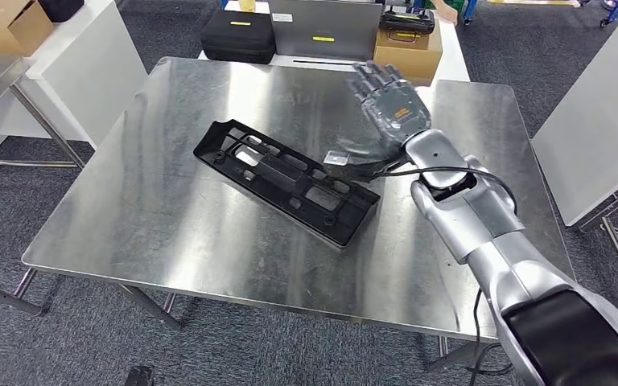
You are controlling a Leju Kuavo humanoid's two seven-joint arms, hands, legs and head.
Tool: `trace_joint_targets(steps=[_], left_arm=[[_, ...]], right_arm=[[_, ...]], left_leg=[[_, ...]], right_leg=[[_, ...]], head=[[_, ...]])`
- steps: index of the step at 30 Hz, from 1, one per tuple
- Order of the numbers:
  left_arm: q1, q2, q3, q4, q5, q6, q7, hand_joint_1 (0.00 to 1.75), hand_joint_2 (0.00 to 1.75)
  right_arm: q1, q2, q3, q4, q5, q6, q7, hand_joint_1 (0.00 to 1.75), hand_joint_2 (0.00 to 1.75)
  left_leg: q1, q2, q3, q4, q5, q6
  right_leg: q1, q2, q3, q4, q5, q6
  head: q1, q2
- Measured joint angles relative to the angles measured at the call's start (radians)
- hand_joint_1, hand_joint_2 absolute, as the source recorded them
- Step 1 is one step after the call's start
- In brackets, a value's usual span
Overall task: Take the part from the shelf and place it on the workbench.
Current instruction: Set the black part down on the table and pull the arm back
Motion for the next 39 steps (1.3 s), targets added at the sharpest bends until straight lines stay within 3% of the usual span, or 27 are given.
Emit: trace_joint_targets(steps=[6,18,27,34,39], left_arm=[[0.009,-0.005,0.025,0.0,0.004,0.004,-0.004,0.0,0.0],[0.011,-0.042,0.125,0.0,0.096,0.034,-0.026,0.0,0.0],[0.006,-0.057,0.171,0.0,0.114,0.044,-0.032,0.0,0.0],[0.012,-0.067,0.205,0.0,0.125,0.071,-0.01,0.0,0.0],[0.012,-0.08,0.217,0.0,0.115,0.063,-0.003,0.0,0.0]], right_arm=[[-0.073,-0.141,-0.091,0.132,0.054,-0.139,0.126,0.0,0.0],[-0.162,-0.497,-0.271,0.244,0.042,-0.217,0.106,0.0,0.0],[-0.153,-0.608,-0.322,0.284,0.016,-0.237,0.13,0.0,0.0],[-0.023,-0.781,-0.451,0.307,-0.142,-0.355,0.154,0.0,0.0],[0.231,-0.883,-0.661,0.273,-0.211,-0.371,0.201,0.0,0.0]], left_leg=[[-0.003,-0.005,-0.004,0.004,0.0,0.004],[-0.007,-0.006,-0.008,0.009,-0.006,0.016],[-0.006,-0.004,-0.006,0.009,-0.007,0.018],[-0.007,-0.012,-0.009,0.01,-0.008,0.021],[-0.008,-0.012,-0.009,0.011,-0.013,0.027]], right_leg=[[-0.001,-0.005,-0.001,0.0,0.0,0.001],[-0.001,-0.006,-0.001,-0.001,0.0,0.002],[-0.002,-0.005,-0.001,-0.001,0.0,0.003],[-0.002,-0.014,0.001,-0.002,-0.003,0.007],[-0.001,-0.014,0.003,-0.002,-0.006,0.012]], head=[[0.0,0.0],[0.0,0.0],[0.0,0.0],[0.0,0.0],[0.0,0.0]])
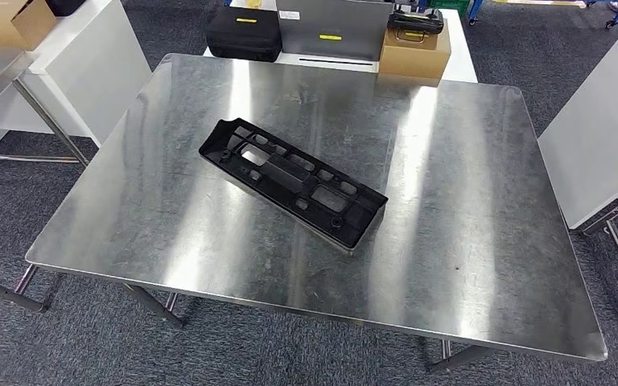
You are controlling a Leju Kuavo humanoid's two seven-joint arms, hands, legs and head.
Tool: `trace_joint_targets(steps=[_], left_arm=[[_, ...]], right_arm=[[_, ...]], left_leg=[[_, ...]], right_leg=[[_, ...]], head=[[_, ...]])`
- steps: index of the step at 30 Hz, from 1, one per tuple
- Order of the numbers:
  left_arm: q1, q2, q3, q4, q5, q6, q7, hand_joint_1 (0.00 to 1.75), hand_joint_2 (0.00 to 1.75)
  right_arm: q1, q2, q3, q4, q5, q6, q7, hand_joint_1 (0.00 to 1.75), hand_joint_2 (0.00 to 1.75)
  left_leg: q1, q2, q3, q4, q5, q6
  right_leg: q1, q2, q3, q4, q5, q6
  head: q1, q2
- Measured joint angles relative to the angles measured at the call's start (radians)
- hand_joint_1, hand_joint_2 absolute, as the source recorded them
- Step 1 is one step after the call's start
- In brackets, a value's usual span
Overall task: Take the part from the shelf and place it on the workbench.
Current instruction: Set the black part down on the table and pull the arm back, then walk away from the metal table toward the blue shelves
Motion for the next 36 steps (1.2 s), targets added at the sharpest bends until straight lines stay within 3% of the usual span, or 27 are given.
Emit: trace_joint_targets(steps=[6,10,15,20,27,30,36], left_arm=[[-0.001,-0.018,0.001,0.0,-0.012,-0.005,0.0,0.0,0.0],[-0.001,-0.024,0.002,0.0,-0.025,-0.008,0.008,0.0,0.0],[-0.002,-0.029,0.003,0.0,-0.035,-0.019,0.016,0.0,0.0],[-0.002,-0.032,0.005,0.0,-0.038,-0.019,0.018,0.0,0.0],[-0.002,-0.032,0.005,0.0,-0.039,-0.02,0.019,0.0,0.0],[-0.003,-0.033,0.005,0.0,-0.044,-0.025,0.022,0.0,0.0],[-0.003,-0.032,0.005,0.0,-0.05,-0.037,0.022,0.0,0.0]], right_arm=[[0.258,-0.039,-0.253,-0.047,0.013,0.0,0.018,0.0,0.0],[0.421,-0.042,-0.427,-0.086,0.036,0.0,-0.032,0.0,0.0],[0.601,0.032,-0.717,-0.198,0.097,-0.001,-0.174,0.0,0.0],[0.691,0.113,-0.917,-0.281,0.112,-0.001,-0.21,0.0,0.0],[0.73,0.169,-1.018,-0.336,0.125,-0.001,-0.236,0.0,0.0],[0.748,0.261,-1.069,-0.411,0.145,-0.002,-0.33,0.0,0.0],[0.778,0.584,-1.192,-0.607,0.241,-0.004,-0.518,0.0,0.0]], left_leg=[[-0.005,0.001,0.002,0.0,-0.002,0.004],[-0.006,-0.001,0.002,0.0,-0.002,0.004],[-0.007,-0.004,0.002,0.0,-0.003,0.005],[-0.009,-0.004,0.004,0.0,-0.003,0.006],[-0.012,0.001,0.006,0.0,-0.003,0.007],[-0.01,0.002,0.009,0.0,-0.004,0.007],[-0.008,0.004,0.013,0.0,-0.006,0.006]], right_leg=[[-0.001,0.003,0.001,0.0,-0.001,0.001],[-0.001,0.001,0.002,0.0,-0.003,0.004],[0.0,-0.001,0.005,0.0,-0.004,0.006],[-0.003,0.0,0.005,0.0,-0.005,0.008],[-0.004,0.003,0.006,0.0,-0.005,0.008],[-0.004,0.003,0.008,0.0,-0.005,0.008],[-0.003,0.005,0.01,0.0,-0.007,0.009]], head=[[0.0,0.0],[0.0,0.0],[0.0,0.0],[0.0,0.0],[0.0,0.0],[0.0,0.0],[0.0,0.0]])
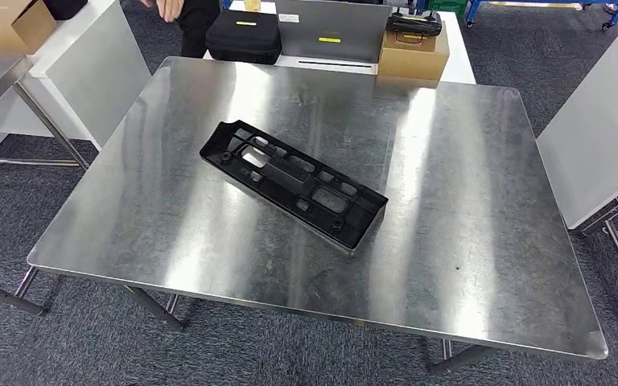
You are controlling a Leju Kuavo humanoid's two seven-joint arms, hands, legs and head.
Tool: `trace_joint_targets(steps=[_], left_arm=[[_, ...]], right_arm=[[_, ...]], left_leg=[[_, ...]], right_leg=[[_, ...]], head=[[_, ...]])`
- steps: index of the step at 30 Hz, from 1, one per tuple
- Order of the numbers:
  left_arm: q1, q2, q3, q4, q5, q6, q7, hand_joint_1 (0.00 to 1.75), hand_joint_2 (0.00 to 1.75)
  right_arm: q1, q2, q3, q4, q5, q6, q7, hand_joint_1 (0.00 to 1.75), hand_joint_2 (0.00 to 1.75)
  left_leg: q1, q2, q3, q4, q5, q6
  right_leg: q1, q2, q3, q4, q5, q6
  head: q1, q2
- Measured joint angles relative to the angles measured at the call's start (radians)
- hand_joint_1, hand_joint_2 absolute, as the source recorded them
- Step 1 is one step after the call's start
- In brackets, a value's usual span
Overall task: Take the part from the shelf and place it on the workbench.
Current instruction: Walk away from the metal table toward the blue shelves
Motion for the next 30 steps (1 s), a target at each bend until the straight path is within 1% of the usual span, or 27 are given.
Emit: trace_joint_targets(steps=[2,4,6,8,10,16,20,23,25,30], left_arm=[[-0.001,0.001,0.0,0.0,-0.002,0.004,-0.002,0.0,0.0],[-0.002,0.003,0.0,0.0,-0.004,0.012,-0.003,0.0,0.0],[-0.002,0.007,0.0,0.0,-0.007,0.018,-0.006,0.0,0.0],[-0.002,0.011,0.0,0.0,-0.012,0.019,-0.007,0.0,0.0],[-0.002,0.016,0.0,0.0,-0.018,0.018,-0.007,0.0,0.0],[-0.006,0.028,0.0,0.0,-0.05,0.003,-0.003,0.0,0.0],[-0.01,0.034,0.0,0.0,-0.061,0.016,-0.005,0.0,0.0],[-0.011,0.034,0.0,0.0,-0.068,0.034,-0.015,0.0,0.0],[-0.013,0.034,0.0,0.0,-0.078,0.035,-0.018,0.0,0.0],[-0.014,0.038,0.0,0.0,-0.098,0.026,-0.02,0.0,0.0]], right_arm=[[-0.008,0.094,-0.059,-0.034,0.027,0.0,-0.054,0.0,0.0],[-0.015,0.168,-0.112,-0.052,0.044,0.0,-0.064,0.0,0.0],[-0.013,0.222,-0.139,-0.06,0.055,0.0,-0.017,0.0,0.0],[-0.005,0.258,-0.144,-0.059,0.069,0.0,0.057,0.0,0.0],[0.003,0.284,-0.144,-0.052,0.077,0.0,0.118,0.0,0.0],[0.011,0.339,-0.144,0.001,0.079,0.0,0.237,0.0,0.0],[0.009,0.365,-0.143,0.07,0.082,0.0,0.345,0.0,0.0],[0.005,0.38,-0.142,0.131,0.069,0.0,0.405,0.0,0.0],[-0.007,0.392,-0.152,0.177,0.056,0.0,0.42,0.0,0.0],[-0.044,0.432,-0.231,0.257,0.072,0.0,0.398,0.0,0.0]], left_leg=[[0.001,0.001,0.001,0.0,0.0,-0.001],[0.002,0.002,0.001,0.0,0.0,-0.002],[0.002,0.002,0.001,0.0,-0.001,-0.002],[0.001,0.003,0.001,0.0,-0.001,-0.003],[0.001,0.003,0.001,0.0,-0.001,-0.003],[-0.001,0.004,0.001,0.0,-0.001,-0.003],[-0.001,0.004,0.001,0.0,-0.001,-0.003],[-0.001,0.004,0.002,0.0,-0.001,-0.003],[0.0,0.004,0.002,0.0,-0.001,-0.003],[0.0,0.004,0.003,0.0,-0.001,-0.003]], right_leg=[[0.0,0.0,0.0,0.0,0.0,0.0],[0.0,0.001,0.0,0.0,-0.001,-0.001],[0.0,0.001,0.0,0.0,-0.001,-0.001],[0.0,0.002,0.0,0.0,-0.001,-0.001],[0.0,0.002,0.0,0.0,-0.001,-0.001],[0.0,0.003,0.0,0.0,-0.001,-0.001],[0.0,0.003,0.001,0.0,-0.001,-0.001],[0.0,0.003,0.001,0.0,-0.001,-0.001],[0.0,0.003,0.001,0.0,-0.001,-0.001],[0.0,0.004,0.001,0.0,-0.001,-0.001]], head=[[0.0,0.0],[0.0,0.0],[0.0,0.0],[0.0,0.0],[0.0,0.0],[0.0,0.0],[0.0,0.0],[0.0,0.0],[0.001,0.0],[0.0,0.0]])
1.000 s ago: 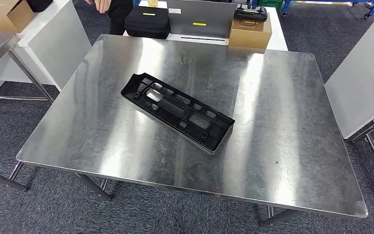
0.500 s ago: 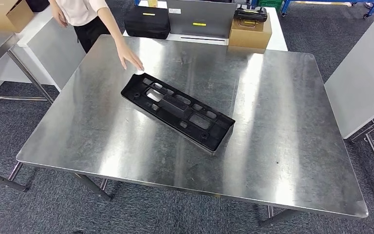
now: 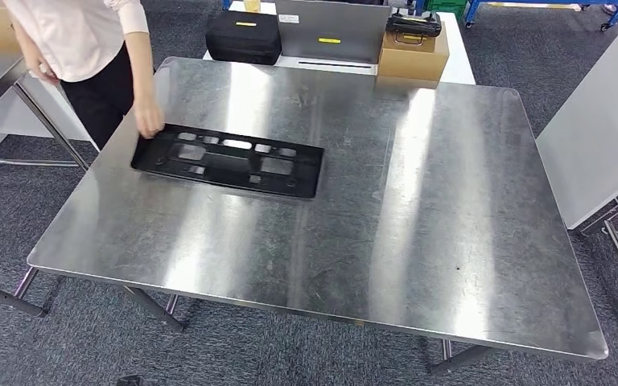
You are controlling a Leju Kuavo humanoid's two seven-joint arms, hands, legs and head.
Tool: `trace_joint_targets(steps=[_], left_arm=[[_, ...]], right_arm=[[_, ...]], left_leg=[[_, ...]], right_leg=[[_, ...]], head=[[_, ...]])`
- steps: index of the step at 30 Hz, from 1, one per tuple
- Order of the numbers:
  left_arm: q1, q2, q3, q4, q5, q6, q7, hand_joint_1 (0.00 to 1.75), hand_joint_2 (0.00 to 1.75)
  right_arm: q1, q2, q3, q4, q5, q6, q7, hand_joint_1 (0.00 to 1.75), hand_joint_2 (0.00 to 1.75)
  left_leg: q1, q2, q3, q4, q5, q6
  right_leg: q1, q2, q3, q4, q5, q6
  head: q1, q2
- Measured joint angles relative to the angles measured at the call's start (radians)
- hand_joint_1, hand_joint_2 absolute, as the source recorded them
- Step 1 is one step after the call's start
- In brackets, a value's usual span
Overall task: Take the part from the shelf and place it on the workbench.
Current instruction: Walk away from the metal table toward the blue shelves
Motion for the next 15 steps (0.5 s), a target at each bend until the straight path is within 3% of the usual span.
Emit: trace_joint_targets(steps=[3,6,7,10,15], left_arm=[[0.0,0.002,0.0,0.0,-0.004,-0.002,0.0,0.0,0.0],[0.0,0.006,0.0,0.0,-0.02,-0.009,0.0,0.0,1.31],[0.0,0.007,-0.001,0.0,-0.027,-0.012,0.0,0.0,1.31],[-0.003,0.013,-0.005,0.0,-0.049,-0.022,0.002,0.0,0.0],[-0.013,0.025,-0.014,0.0,-0.072,-0.037,0.0,0.0,0.0]], right_arm=[[-0.01,0.011,-0.021,0.025,-0.008,0.0,0.002,0.0,0.0],[-0.014,0.017,-0.029,0.065,-0.058,0.0,0.004,0.0,0.0],[-0.015,0.02,-0.031,0.084,-0.073,0.0,0.0,0.0,0.0],[-0.021,0.027,-0.046,0.174,-0.096,0.014,-0.032,0.0,0.0],[-0.032,0.022,-0.065,0.393,-0.119,0.147,-0.119,0.0,0.0]], left_leg=[[0.0,0.0,0.0,0.0,0.0,0.0],[0.0,0.0,0.0,0.0,0.0,0.0],[0.0,0.0,0.0,0.0,0.0,0.0],[0.0,0.0,0.0,0.0,0.0,0.0],[0.001,0.0,0.0,0.0,0.0,-0.001]], right_leg=[[0.0,0.0,0.0,0.0,0.0,0.0],[0.0,0.0,0.0,0.0,0.0,0.0],[0.0,0.0,0.0,0.0,0.0,0.0],[0.0,0.0,0.0,0.0,0.0,0.0],[0.0,0.0,0.0,0.0,0.0,0.0]], head=[[0.0,0.0],[0.0,0.0],[0.0,0.0],[0.0,0.0],[0.0,0.0]])
